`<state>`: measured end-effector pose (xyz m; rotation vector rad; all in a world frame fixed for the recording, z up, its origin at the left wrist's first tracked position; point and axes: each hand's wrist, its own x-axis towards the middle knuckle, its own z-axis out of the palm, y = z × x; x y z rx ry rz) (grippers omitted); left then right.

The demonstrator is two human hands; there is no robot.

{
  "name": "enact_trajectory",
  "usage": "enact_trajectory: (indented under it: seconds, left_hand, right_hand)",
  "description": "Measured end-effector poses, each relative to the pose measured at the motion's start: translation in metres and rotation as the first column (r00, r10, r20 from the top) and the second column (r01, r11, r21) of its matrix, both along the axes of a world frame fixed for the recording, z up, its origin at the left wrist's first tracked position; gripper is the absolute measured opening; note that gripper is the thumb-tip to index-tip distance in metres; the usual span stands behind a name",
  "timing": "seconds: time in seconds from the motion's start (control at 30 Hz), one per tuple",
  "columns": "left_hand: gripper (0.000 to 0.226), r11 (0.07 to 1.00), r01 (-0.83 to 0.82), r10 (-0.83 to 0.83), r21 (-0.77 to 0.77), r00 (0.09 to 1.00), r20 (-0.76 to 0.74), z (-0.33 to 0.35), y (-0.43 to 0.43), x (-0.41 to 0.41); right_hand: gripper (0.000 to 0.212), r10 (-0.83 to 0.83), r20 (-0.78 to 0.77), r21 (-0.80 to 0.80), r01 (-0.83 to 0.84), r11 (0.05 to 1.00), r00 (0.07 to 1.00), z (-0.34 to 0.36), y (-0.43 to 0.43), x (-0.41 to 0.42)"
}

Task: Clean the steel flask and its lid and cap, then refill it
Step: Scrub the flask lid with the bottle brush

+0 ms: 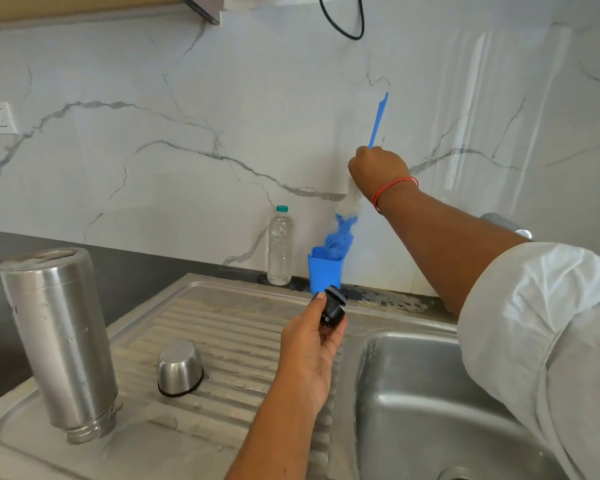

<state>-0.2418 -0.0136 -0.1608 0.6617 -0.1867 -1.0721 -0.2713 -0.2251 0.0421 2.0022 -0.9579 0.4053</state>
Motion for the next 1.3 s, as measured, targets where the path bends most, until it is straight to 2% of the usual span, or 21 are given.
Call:
enact_trajectory:
  seconds: [0.27, 0.43, 0.67, 0.83, 0.97, 1.13, 1.3]
  left_hand:
    - [0.028, 1.0, 0.011, -0.012, -0.025, 0.999, -0.047, 0.001, 0.004, 0.006]
    - [0.029, 0.998, 0.03, -0.033, -0.053, 0.997, -0.064, 0.004, 0.006, 0.004]
    - [0.033, 0.995, 0.063, -0.066, -0.074, 0.996, -0.052, 0.008, 0.01, -0.005]
    - [0.033, 0.997, 0.074, -0.074, -0.032, 0.997, -0.006, 0.004, 0.013, -0.012]
    - [0.029, 0.996, 0.084, -0.086, 0.039, 0.994, 0.069, -0.001, 0.01, -0.023]
    - [0.032, 0.99, 0.099, -0.108, 0.1, 0.99, 0.09, -0.002, 0.004, -0.045]
    - [0.034, 0.992, 0.047, -0.054, 0.119, 0.997, 0.063, 0.01, -0.011, -0.071]
  right_hand:
    - [0.025, -0.135, -0.06, -0.276, 0.113, 0.954, 0.989, 0.04, 0.021, -0.018]
    - [0.025, -0.198, -0.111, -0.318, 0.154, 0.935, 0.974, 0.058, 0.049, -0.044]
    - [0.022, -0.158, -0.232, -0.274, 0.091, 0.957, 0.96, 0.043, 0.134, -0.109]
    - [0.022, -0.135, -0.144, -0.056, 0.128, 0.99, 0.98, 0.005, 0.198, -0.17]
    - [0.026, -0.196, 0.039, 0.219, 0.183, 0.959, 0.98, -0.049, 0.216, -0.219]
    - [0.029, -0.359, 0.288, 0.58, 0.136, 0.803, 0.888, -0.113, 0.219, -0.271]
    - [0.026, -0.411, 0.433, 0.729, -0.044, 0.683, 0.802, -0.152, 0.215, -0.296]
